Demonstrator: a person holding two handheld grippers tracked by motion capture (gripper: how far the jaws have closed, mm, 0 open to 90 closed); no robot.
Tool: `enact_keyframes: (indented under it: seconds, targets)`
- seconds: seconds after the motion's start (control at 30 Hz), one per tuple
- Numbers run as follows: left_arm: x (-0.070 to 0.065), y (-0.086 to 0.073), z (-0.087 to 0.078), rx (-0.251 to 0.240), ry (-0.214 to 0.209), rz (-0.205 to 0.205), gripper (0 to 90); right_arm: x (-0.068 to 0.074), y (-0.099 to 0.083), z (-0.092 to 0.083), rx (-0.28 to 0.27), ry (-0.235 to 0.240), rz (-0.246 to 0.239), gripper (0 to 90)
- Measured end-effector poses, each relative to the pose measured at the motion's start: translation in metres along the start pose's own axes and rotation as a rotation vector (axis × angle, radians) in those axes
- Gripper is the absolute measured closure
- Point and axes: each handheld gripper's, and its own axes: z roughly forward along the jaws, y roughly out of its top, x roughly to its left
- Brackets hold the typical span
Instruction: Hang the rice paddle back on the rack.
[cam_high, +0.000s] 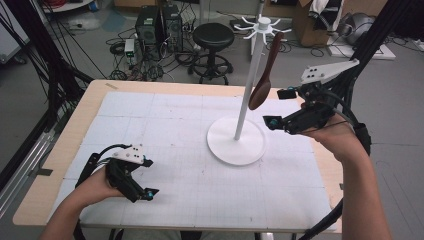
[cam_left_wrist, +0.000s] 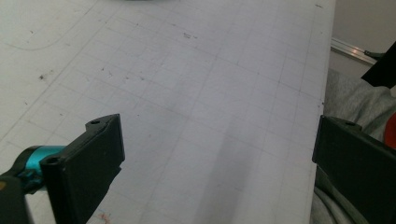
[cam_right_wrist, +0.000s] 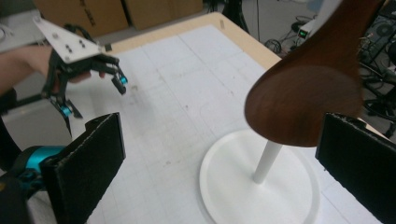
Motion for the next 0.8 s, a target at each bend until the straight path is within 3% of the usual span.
enact_keyframes:
  seconds: [0.17, 0.3, 0.8]
  targets:
    - [0.000, 0.000, -0.002, -0.024, 0.007, -0.009, 2.9, 0.012, 0.002, 0.002, -0.001, 0.011, -0.043, 0.2]
    - [0.001, 0.000, -0.005, -0.038, 0.006, -0.012, 2.9, 0.018, -0.001, 0.004, -0.024, 0.029, -0.011, 0.3]
    - [0.002, -0.001, -0.009, -0.055, 0.023, -0.013, 2.9, 0.032, -0.036, 0.015, -0.044, 0.016, 0.001, 0.3]
